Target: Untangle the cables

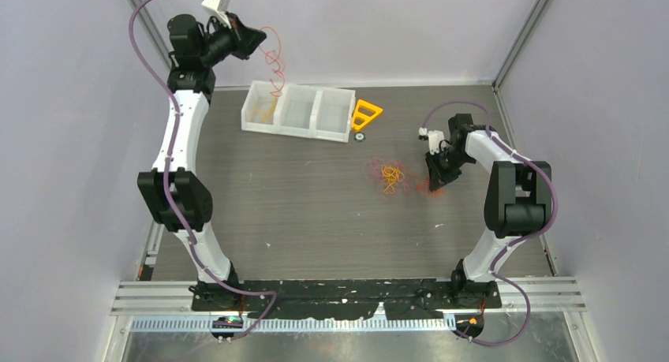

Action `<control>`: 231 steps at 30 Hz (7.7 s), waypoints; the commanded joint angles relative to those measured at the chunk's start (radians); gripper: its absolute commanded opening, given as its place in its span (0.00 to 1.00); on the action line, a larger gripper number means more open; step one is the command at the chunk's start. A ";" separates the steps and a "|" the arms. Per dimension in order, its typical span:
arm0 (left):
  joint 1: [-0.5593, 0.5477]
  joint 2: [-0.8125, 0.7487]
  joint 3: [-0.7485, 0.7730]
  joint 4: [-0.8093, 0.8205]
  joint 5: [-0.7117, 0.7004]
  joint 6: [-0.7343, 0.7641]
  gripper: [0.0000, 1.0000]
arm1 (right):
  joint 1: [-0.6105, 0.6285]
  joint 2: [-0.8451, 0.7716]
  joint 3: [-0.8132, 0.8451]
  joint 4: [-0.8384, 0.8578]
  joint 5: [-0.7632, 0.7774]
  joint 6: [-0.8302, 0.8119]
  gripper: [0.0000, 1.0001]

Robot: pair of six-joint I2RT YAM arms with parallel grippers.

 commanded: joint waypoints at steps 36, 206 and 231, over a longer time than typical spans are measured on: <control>-0.179 0.394 0.093 -0.296 -0.393 0.352 0.03 | -0.002 0.052 0.061 -0.035 -0.016 0.012 0.11; 0.608 -0.433 0.294 -0.002 -0.065 -0.597 0.00 | -0.125 0.024 -0.072 0.105 0.202 -0.243 0.07; 0.415 -0.558 0.036 -0.377 0.179 -0.126 0.00 | -0.247 -0.025 0.060 -0.065 0.018 -0.292 0.05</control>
